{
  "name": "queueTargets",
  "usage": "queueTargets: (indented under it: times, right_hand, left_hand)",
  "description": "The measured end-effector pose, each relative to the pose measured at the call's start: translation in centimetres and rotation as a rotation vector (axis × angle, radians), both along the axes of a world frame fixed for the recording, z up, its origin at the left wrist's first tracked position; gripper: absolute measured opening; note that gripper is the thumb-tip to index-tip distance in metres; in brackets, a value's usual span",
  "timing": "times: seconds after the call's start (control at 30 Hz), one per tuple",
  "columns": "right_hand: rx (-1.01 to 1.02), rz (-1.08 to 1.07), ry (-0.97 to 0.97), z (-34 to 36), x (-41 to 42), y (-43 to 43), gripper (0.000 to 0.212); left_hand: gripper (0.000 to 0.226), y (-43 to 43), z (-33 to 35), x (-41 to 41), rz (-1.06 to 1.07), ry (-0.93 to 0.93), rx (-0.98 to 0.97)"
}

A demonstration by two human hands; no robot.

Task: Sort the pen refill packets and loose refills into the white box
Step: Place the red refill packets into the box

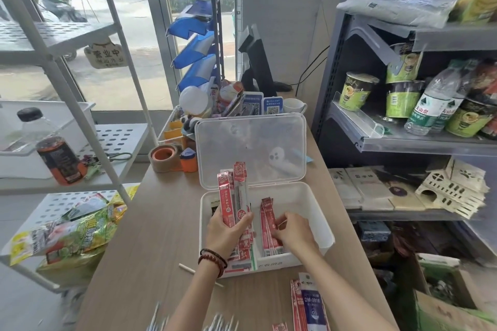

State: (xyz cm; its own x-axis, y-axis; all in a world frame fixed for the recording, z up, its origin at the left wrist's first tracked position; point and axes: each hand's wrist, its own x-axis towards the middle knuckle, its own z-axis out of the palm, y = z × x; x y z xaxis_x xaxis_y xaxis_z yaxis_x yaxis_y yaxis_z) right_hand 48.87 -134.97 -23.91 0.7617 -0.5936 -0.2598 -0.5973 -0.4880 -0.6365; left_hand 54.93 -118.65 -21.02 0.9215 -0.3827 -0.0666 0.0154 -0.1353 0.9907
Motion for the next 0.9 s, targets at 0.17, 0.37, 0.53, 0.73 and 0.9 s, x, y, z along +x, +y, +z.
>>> queueTargets:
  times: [0.17,0.37,0.53,0.73,0.9]
  right_hand:
    - [0.003,-0.004,-0.048,0.3,-0.3,0.1,0.024]
    - [-0.035,0.042,-0.368,2.5,-1.2,1.3,0.046]
    - [0.045,0.101,-0.4,3.0,-1.8,1.2,0.053]
    - [0.188,0.092,-0.418,3.0,-1.6,0.8,0.055]
    - [0.255,0.104,-0.385,3.0,-1.5,0.8,0.063]
  left_hand:
    - [0.038,0.1,0.0,-0.1,-0.018,0.015,0.002]
    - [0.048,-0.1,0.3,-0.3,-0.181,0.067,0.061]
    - [0.052,0.0,0.6,-0.6,-0.266,0.076,0.065]
    - [0.058,0.0,0.3,-0.7,-0.284,0.052,0.088]
    - [0.048,-0.1,0.3,-0.7,-0.235,0.043,0.1]
